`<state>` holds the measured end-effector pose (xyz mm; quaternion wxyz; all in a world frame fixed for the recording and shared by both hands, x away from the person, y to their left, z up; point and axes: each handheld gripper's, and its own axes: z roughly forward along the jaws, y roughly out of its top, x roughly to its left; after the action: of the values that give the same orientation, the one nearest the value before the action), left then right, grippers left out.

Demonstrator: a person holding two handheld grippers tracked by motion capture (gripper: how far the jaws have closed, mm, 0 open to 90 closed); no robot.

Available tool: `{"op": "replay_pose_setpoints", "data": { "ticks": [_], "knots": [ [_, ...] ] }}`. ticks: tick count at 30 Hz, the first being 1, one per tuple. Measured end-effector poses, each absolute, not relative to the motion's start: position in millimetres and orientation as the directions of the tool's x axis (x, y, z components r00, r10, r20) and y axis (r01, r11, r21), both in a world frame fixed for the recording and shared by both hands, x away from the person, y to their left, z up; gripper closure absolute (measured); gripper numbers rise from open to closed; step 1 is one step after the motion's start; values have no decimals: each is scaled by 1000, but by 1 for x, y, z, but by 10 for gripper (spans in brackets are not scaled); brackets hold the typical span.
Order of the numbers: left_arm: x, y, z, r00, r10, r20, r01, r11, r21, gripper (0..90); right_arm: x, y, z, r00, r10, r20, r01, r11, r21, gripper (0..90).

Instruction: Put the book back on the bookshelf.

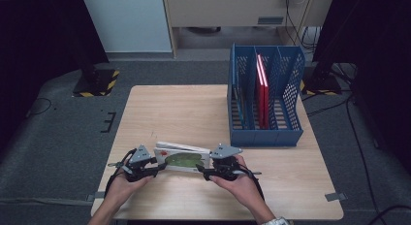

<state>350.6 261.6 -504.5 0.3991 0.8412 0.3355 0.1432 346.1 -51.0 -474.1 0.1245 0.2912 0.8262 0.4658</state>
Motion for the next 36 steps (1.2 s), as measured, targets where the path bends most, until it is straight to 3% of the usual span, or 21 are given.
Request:
{"op": "replay_pose_setpoints", "data": {
  "ticks": [8, 25, 36],
  "knots": [
    [355, 260, -508, 710, 704, -28, 468, -441, 766, 584, 348, -39, -464, -835, 549, 46, 332, 435, 837, 366],
    [359, 265, -508, 668, 742, -55, 498, -391, 774, 418, 364, -18, -455, -868, 496, 21, 307, 503, 808, 419],
    [358, 266, -507, 667, 742, -63, 495, -379, 782, 398, 372, -10, -452, -876, 482, 21, 301, 512, 804, 450]
  ]
}}
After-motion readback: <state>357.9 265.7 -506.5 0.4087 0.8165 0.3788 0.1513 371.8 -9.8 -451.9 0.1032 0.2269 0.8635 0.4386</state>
